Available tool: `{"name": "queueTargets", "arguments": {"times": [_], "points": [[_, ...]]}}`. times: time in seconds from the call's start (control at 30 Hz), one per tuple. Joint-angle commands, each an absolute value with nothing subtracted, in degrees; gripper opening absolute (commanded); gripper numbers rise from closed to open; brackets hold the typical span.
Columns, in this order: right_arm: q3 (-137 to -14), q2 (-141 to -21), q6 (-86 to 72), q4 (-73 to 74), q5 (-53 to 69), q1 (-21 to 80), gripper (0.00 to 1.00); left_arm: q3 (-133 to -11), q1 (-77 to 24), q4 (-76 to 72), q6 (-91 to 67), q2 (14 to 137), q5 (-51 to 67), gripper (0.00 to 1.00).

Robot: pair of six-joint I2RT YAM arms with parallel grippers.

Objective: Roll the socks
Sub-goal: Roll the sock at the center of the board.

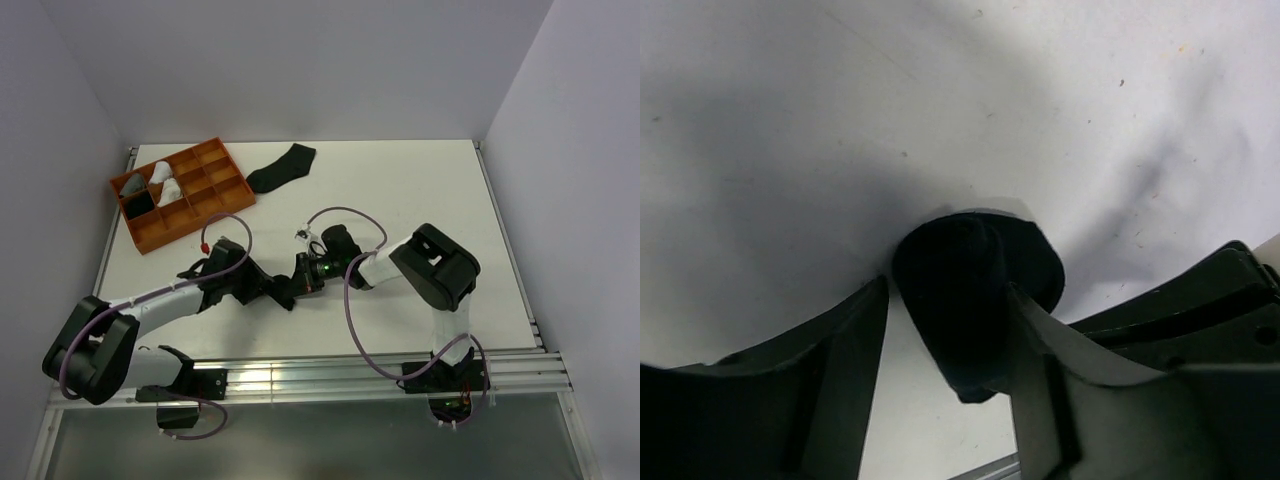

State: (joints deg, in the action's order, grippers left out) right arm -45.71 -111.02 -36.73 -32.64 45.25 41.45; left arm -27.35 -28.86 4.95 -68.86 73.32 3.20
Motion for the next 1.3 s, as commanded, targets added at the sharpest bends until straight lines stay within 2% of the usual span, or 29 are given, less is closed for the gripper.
{"name": "queueTargets", "arguments": {"times": [0.0, 0.13, 0.2, 0.23, 0.33, 0.47, 0.53, 0.57, 0.77, 0.9, 1.27], "points": [[-45.53, -112.85, -38.76, -32.78, 45.7, 40.61, 0.0, -27.33, -29.79, 3.34, -69.0, 75.14, 2.73, 0.52], [-45.79, -112.24, -37.36, -30.85, 44.56, 40.52, 0.0, -29.52, -30.32, 5.97, -67.68, 78.65, 1.67, 0.42], [-45.97, -110.75, -36.13, -28.84, 43.16, 40.52, 0.04, -30.49, -30.41, 8.43, -66.54, 79.62, 1.32, 0.35], [-45.97, -110.05, -34.56, -27.87, 42.46, 40.52, 0.07, -31.63, -30.5, 9.05, -66.1, 80.5, 1.23, 0.33], [-46.05, -106.01, -30.43, -23.74, 38.43, 41.13, 0.3, -34.18, -30.59, 13.26, -64.25, 81.65, 0.62, 0.28], [-45.97, -97.5, -25.15, -16.9, 28.94, 43.24, 0.46, -37.96, -30.59, 18.71, -61.62, 82.79, 0.26, 0.27], [-45.53, -94.24, -21.91, -15.74, 23.06, 45.69, 0.5, -40.06, -30.67, 21.35, -60.21, 83.32, 0.26, 0.27], [-45.09, -91.43, -20.67, -14.86, 15.46, 47.01, 0.52, -40.69, -30.67, 22.05, -59.77, 83.67, 0.26, 0.27], [-47.1, -88.5, -13.28, -11.26, -8.31, 58.96, 0.58, -44.73, -30.85, 25.93, -57.66, 85.87, 0.53, 0.28], [-50.18, -91.93, -10.9, -8.97, -16.06, 63.8, 0.58, -45.61, -31.03, 26.19, -57.83, 86.05, 0.7, 0.29], [-53.52, -100.19, -9.93, -9.23, -19.07, 68.29, 0.58, -46.32, -31.55, 25.93, -58.01, 87.19, 1.32, 0.28]]}}
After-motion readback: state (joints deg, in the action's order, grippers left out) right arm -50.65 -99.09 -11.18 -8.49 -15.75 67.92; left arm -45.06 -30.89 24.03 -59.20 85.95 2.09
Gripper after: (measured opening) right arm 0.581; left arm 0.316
